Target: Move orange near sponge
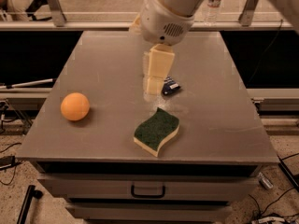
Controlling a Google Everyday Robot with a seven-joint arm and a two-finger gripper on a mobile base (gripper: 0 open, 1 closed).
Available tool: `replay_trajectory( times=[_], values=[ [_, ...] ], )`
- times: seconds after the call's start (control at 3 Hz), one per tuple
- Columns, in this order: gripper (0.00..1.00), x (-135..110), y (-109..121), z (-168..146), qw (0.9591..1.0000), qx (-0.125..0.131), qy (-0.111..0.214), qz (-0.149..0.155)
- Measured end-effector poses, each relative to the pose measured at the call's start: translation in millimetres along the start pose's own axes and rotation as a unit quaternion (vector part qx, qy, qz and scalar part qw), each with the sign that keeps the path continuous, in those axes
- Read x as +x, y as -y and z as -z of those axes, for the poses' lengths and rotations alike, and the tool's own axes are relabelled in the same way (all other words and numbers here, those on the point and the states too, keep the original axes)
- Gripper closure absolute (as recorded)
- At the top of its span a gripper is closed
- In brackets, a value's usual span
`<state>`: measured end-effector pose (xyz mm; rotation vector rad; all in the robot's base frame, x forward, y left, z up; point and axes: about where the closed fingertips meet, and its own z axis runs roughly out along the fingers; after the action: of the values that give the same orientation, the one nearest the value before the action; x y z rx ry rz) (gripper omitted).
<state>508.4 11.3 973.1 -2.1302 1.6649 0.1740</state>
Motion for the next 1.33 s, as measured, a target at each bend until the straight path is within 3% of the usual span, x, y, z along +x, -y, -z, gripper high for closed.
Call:
replay_trajectory(
  times=[0.33, 0.67, 1.33],
  values=[
    [0.00, -19, 9, -34, 0.9991, -0.033, 0.025, -0.008],
    [0.00, -36, 8, -54, 0.9970, -0.049, 0.051, -0.030],
    [0.00, -53, 4, -97, 0.9953, -0.035, 0.073, -0.053]
  ],
)
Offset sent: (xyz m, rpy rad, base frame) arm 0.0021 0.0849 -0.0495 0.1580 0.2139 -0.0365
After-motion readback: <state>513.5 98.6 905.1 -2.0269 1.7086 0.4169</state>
